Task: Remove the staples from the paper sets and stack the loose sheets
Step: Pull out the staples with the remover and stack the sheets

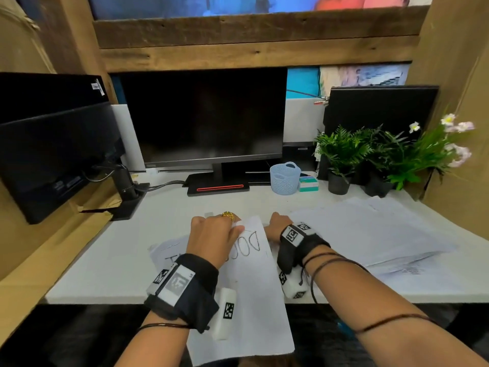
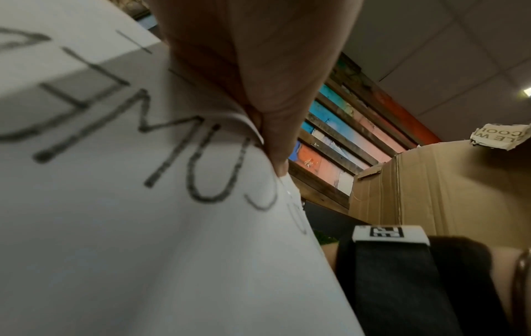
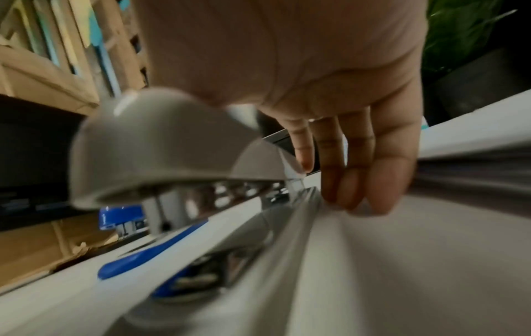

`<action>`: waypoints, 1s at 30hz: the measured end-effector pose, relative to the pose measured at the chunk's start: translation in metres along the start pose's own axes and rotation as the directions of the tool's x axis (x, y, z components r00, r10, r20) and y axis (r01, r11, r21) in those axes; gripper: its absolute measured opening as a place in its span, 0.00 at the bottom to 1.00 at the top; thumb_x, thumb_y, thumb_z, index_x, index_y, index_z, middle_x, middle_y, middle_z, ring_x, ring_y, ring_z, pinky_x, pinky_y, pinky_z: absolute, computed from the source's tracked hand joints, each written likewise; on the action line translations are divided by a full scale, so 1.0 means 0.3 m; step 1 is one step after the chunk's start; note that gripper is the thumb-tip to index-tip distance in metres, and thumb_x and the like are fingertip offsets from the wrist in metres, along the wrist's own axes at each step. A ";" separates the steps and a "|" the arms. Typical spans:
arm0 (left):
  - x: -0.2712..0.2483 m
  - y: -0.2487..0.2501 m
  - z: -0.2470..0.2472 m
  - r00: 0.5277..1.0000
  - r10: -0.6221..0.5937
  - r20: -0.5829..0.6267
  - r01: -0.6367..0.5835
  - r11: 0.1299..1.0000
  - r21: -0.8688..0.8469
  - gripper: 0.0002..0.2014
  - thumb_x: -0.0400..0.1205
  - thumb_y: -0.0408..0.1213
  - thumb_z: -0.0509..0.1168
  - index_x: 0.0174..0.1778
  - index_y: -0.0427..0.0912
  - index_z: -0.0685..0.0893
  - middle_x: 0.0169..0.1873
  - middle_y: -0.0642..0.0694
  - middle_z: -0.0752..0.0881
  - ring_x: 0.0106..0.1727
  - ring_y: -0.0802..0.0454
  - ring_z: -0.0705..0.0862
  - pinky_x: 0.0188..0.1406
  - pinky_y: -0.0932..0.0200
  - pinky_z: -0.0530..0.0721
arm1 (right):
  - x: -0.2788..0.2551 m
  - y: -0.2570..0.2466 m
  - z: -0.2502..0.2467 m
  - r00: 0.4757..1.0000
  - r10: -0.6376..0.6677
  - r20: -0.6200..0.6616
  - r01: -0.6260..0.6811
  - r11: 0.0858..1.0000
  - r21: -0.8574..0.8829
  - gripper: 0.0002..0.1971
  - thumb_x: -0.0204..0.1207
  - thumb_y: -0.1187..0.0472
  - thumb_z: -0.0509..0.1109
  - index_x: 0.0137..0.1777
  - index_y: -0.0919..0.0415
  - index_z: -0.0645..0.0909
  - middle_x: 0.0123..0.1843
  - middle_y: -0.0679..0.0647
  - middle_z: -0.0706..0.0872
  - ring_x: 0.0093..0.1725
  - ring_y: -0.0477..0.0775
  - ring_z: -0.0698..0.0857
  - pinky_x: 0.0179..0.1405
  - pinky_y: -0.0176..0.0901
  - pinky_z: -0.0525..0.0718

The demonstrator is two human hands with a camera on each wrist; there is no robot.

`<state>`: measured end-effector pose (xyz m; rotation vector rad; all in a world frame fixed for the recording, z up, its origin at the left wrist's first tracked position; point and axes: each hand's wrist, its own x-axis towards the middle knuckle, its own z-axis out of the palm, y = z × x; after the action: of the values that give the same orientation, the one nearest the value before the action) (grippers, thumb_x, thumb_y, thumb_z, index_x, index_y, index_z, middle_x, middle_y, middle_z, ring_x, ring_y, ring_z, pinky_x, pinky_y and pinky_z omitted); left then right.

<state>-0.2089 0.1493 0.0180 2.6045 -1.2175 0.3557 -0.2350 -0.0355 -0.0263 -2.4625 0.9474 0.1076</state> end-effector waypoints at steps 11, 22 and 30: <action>-0.043 -0.018 0.004 0.999 -0.021 0.033 0.018 0.996 0.083 0.16 0.87 0.52 0.49 0.63 0.53 0.77 0.48 0.52 0.85 0.50 0.51 0.80 0.59 0.58 0.61 | -0.043 0.010 0.004 0.989 0.087 0.118 -0.119 0.948 0.295 0.22 0.77 0.58 0.64 0.68 0.68 0.74 0.66 0.64 0.79 0.66 0.65 0.79 0.60 0.44 0.77; -0.058 0.002 0.059 0.999 -0.043 -0.001 0.043 0.999 0.032 0.20 0.84 0.58 0.49 0.57 0.52 0.80 0.47 0.53 0.86 0.44 0.52 0.78 0.57 0.59 0.60 | -0.165 0.169 -0.016 0.992 0.115 0.060 -0.049 -0.096 0.994 0.10 0.81 0.66 0.60 0.60 0.64 0.74 0.55 0.65 0.80 0.57 0.68 0.80 0.49 0.70 0.80; -0.081 0.026 0.048 0.994 -0.020 -0.110 0.011 0.997 -0.083 0.15 0.84 0.55 0.53 0.38 0.49 0.70 0.24 0.55 0.67 0.38 0.50 0.69 0.44 0.62 0.58 | -0.271 0.189 0.044 0.976 0.190 -0.111 0.134 -0.113 0.985 0.19 0.82 0.60 0.64 0.69 0.69 0.74 0.64 0.65 0.83 0.61 0.61 0.83 0.64 0.56 0.80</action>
<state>-0.2283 0.1572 -0.0024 2.4882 -1.1503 0.4314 -0.3318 -0.0157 -0.0419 -0.8712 0.6524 -0.6997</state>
